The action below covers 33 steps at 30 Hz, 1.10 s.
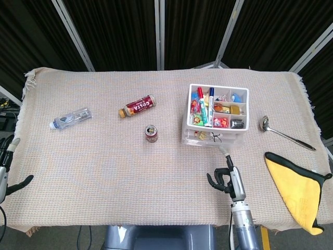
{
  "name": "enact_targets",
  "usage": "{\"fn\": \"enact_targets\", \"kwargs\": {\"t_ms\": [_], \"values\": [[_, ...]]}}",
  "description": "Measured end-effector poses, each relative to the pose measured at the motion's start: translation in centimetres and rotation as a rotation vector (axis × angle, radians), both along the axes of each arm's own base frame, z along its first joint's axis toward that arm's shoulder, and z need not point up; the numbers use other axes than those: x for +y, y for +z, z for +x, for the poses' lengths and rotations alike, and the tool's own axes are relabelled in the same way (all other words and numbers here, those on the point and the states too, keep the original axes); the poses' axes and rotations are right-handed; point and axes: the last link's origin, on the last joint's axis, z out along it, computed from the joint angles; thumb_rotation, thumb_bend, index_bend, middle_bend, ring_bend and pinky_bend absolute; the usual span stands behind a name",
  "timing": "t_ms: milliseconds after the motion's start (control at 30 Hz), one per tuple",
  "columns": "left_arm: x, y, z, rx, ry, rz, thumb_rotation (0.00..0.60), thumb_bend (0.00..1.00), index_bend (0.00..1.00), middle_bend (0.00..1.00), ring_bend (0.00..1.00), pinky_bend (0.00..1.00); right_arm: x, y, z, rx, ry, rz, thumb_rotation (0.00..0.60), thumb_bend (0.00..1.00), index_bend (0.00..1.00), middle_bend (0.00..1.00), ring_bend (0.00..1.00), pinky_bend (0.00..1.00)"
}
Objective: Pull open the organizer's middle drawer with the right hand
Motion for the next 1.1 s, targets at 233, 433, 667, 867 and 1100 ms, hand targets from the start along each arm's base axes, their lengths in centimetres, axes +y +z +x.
{"fn": "enact_targets", "kwargs": {"t_ms": [233, 433, 667, 867, 1100], "values": [[-0.1, 0.1, 0.0, -0.002, -0.003, 0.007, 0.600, 0.07, 0.00, 0.00, 0.00, 0.00, 0.8, 2.3, 0.3, 0.137, 0.078, -0.139, 0.600, 0.27, 0.22, 0.87, 0.87, 0.68], [-0.1, 0.2, 0.1, -0.002, -0.004, 0.011, 0.600, 0.07, 0.00, 0.00, 0.00, 0.00, 0.2, 4.6, 0.0, 0.267, 0.086, -0.203, 0.600, 0.27, 0.26, 0.87, 0.87, 0.68], [-0.2, 0.2, 0.1, -0.001, -0.001, 0.016, 0.600, 0.07, 0.00, 0.00, 0.00, 0.00, -1.2, 5.7, -0.6, 0.419, 0.063, -0.168, 0.600, 0.27, 0.28, 0.87, 0.87, 0.68], [-0.2, 0.2, 0.1, 0.003, 0.002, 0.017, 0.600, 0.08, 0.00, 0.00, 0.00, 0.00, -2.5, 6.5, -0.4, 0.537, 0.050, -0.137, 0.600, 0.27, 0.28, 0.87, 0.87, 0.68], [-0.2, 0.3, 0.1, -0.003, 0.003, 0.020, 0.600, 0.08, 0.00, 0.00, 0.00, 0.00, -4.2, 6.6, 0.0, 0.610, 0.029, -0.129, 0.600, 0.27, 0.28, 0.87, 0.87, 0.68]]}}
